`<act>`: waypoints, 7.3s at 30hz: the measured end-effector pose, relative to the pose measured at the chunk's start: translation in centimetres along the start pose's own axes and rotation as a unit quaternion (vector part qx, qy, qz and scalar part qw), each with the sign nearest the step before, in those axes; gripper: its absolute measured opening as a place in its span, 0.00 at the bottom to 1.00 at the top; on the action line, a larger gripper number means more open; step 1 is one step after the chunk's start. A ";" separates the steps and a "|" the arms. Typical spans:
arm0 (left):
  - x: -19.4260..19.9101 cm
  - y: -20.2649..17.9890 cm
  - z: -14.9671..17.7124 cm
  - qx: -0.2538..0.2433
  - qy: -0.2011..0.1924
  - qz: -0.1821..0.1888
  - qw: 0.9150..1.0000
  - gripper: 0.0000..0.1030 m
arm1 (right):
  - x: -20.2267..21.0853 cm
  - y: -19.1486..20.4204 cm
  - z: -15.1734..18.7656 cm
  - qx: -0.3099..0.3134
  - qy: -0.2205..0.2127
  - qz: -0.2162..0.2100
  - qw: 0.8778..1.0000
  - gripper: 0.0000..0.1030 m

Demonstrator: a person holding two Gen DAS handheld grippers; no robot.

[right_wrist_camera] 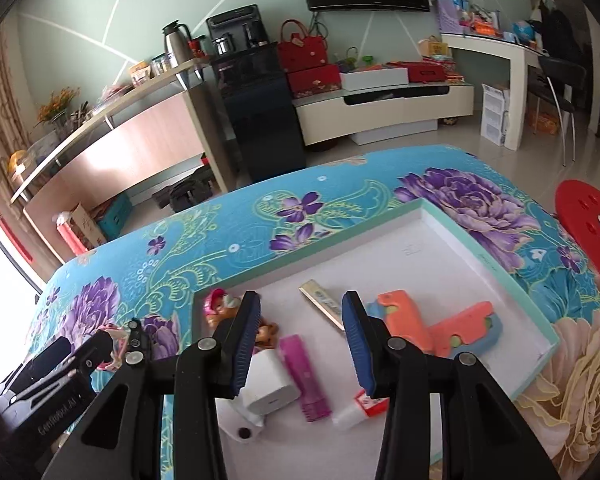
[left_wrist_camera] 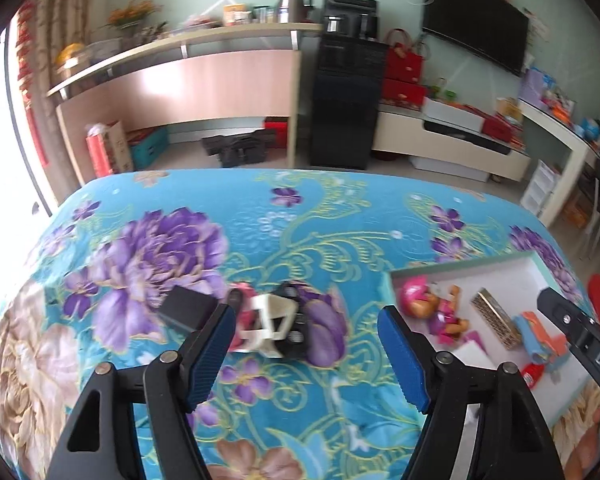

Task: Organize rigid objects

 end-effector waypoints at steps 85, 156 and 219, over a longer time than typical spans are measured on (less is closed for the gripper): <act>-9.2 10.2 3.5 0.087 0.087 -0.009 0.992 0.58 | -6.6 12.5 6.4 0.052 0.099 -0.145 0.983 0.32; -5.0 5.7 0.4 0.074 0.074 -0.071 0.992 0.94 | -3.7 0.1 -0.5 0.007 0.033 0.073 0.997 0.89; -6.4 12.0 6.3 0.157 0.111 -0.051 0.980 1.00 | -8.1 12.4 7.4 0.104 0.104 -0.048 0.988 0.90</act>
Point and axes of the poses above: each gripper's, at about its wrist camera, not at the fingertips, and x roughly against the way its jaws point, y to its left, z to its underside, the point moved 3 cm from there along -x, roughly the way its jaws point, and after that the axes turned 14 degrees about -x, right-handed, at the moved point
